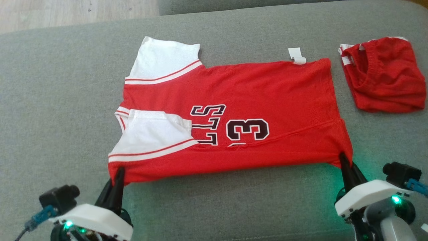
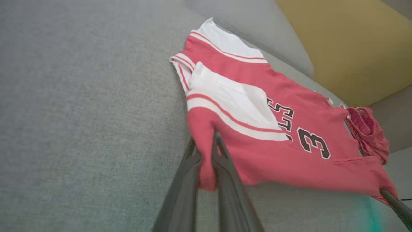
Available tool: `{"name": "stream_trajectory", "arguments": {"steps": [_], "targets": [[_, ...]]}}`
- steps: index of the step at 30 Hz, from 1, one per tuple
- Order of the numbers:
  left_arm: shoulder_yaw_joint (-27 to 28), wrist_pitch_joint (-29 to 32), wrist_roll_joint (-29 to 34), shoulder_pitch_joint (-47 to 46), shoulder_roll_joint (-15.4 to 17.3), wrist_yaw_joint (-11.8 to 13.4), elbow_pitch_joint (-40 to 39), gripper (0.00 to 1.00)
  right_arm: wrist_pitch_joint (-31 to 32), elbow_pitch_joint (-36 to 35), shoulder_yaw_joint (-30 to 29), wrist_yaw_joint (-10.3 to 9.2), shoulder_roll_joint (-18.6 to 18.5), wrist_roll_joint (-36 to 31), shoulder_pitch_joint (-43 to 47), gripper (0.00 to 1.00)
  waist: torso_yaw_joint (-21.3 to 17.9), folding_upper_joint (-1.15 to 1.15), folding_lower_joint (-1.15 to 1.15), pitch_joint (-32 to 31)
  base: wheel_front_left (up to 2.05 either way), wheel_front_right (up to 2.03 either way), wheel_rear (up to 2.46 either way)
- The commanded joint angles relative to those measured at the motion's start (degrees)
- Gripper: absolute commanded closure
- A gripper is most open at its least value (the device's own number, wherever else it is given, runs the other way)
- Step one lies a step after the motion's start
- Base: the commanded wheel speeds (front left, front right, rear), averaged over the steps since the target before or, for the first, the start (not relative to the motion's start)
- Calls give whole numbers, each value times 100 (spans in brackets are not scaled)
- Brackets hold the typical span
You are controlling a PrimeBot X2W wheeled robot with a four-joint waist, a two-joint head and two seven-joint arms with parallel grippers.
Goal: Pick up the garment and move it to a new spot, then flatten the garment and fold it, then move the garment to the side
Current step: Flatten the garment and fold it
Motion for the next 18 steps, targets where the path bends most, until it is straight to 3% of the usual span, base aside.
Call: {"name": "stream_trajectory", "arguments": {"steps": [1,3,4,5,7,8,14,18], "targets": [[227,-63,2,-179,67,21,-121,100,1,-217,121,37,-45,16,-96,79,-3,0,0,1,0,0,0],[196,-134,-26,-152,-15,-18,108,100,-21,-238,148,37,-45,-7,-37,44,-15,0,0,-1,0,0,0],[184,-146,-56,-145,-55,-34,209,100,-40,-238,155,37,-45,-21,-12,6,-20,0,0,-5,0,0,0],[169,-154,-53,-138,-68,-35,295,100,-55,-232,153,37,-45,-58,17,0,-26,0,0,-9,0,0,0],[156,-218,-40,-119,-95,-57,452,38,-84,-203,110,37,-45,-153,73,0,-39,0,0,-11,0,0,0],[154,-255,-39,-111,-106,-81,520,0,-96,-196,100,37,-45,-187,98,0,-44,0,0,-12,0,0,0],[257,-539,95,-279,-33,-172,596,0,-229,-343,-41,37,-45,-242,176,0,-75,0,0,-12,0,0,0],[350,-470,313,-831,249,-203,336,0,-362,-662,-106,37,-45,-381,-1,0,-126,0,0,73,0,0,0]]}}
